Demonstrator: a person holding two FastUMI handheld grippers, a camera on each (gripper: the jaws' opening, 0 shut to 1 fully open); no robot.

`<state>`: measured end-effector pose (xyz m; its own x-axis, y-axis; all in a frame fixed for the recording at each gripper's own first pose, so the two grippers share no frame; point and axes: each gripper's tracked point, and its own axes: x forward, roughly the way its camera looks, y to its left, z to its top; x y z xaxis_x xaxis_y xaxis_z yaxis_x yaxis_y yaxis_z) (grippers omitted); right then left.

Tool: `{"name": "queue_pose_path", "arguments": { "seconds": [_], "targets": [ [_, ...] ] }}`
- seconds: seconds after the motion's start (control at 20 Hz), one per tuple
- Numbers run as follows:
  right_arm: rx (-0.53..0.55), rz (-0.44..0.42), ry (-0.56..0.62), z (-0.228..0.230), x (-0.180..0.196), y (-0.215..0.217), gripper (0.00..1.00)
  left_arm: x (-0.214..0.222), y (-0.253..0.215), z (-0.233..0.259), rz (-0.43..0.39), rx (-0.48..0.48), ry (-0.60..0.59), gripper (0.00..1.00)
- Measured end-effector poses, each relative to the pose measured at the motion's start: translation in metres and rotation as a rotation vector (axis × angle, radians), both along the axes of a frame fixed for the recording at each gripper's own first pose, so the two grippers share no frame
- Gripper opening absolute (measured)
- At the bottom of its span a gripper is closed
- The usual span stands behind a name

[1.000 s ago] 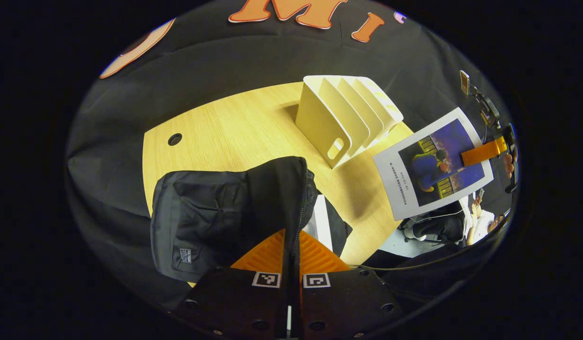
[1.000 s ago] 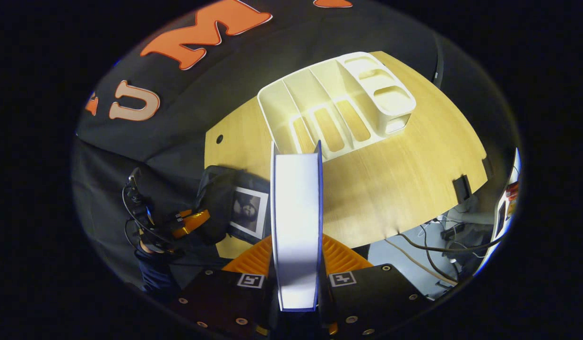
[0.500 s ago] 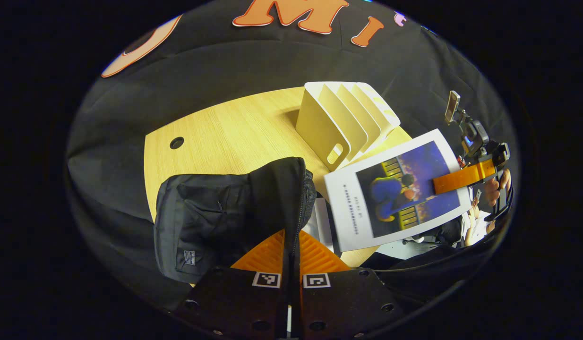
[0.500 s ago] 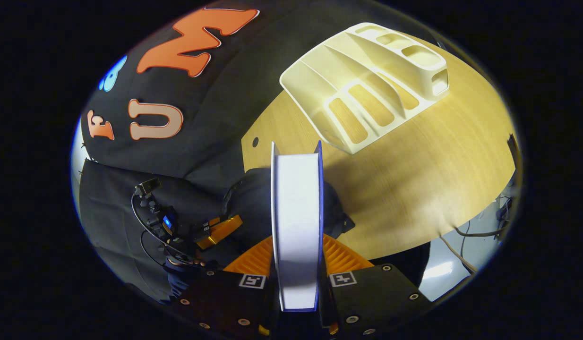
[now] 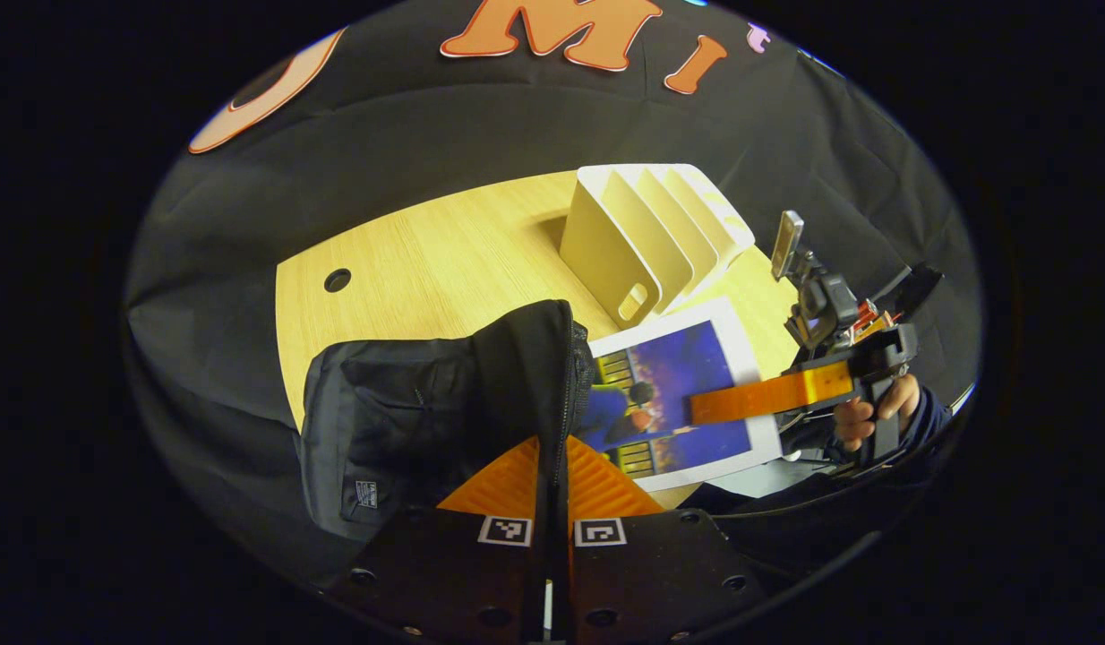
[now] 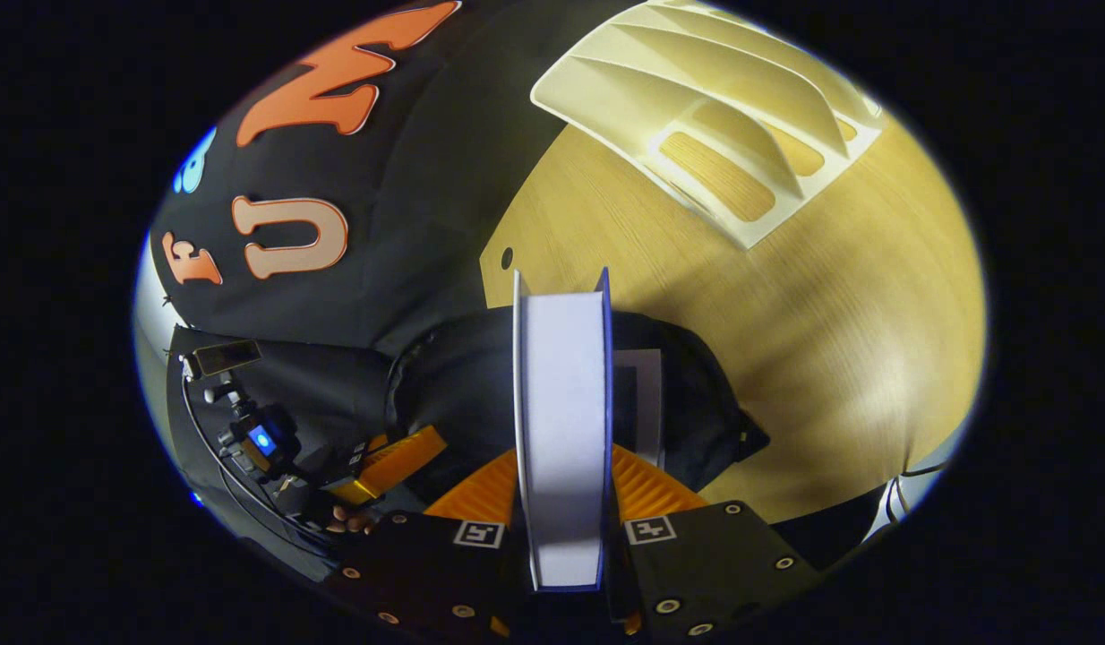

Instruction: Open the schoolbag, grab two books from the bookshelf and put them into the schoolbag.

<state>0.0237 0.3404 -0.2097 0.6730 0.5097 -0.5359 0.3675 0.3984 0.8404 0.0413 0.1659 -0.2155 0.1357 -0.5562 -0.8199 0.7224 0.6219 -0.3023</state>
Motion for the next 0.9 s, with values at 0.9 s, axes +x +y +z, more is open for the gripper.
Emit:
{"name": "queue_pose_path", "arguments": {
  "seconds": [0.9],
  "targets": [
    [0.074, 0.091, 0.023, -0.063, 0.063, 0.104, 0.41, 0.0, -0.011, 0.014, 0.02, -0.065, -0.033, 0.03]
  ]
}}
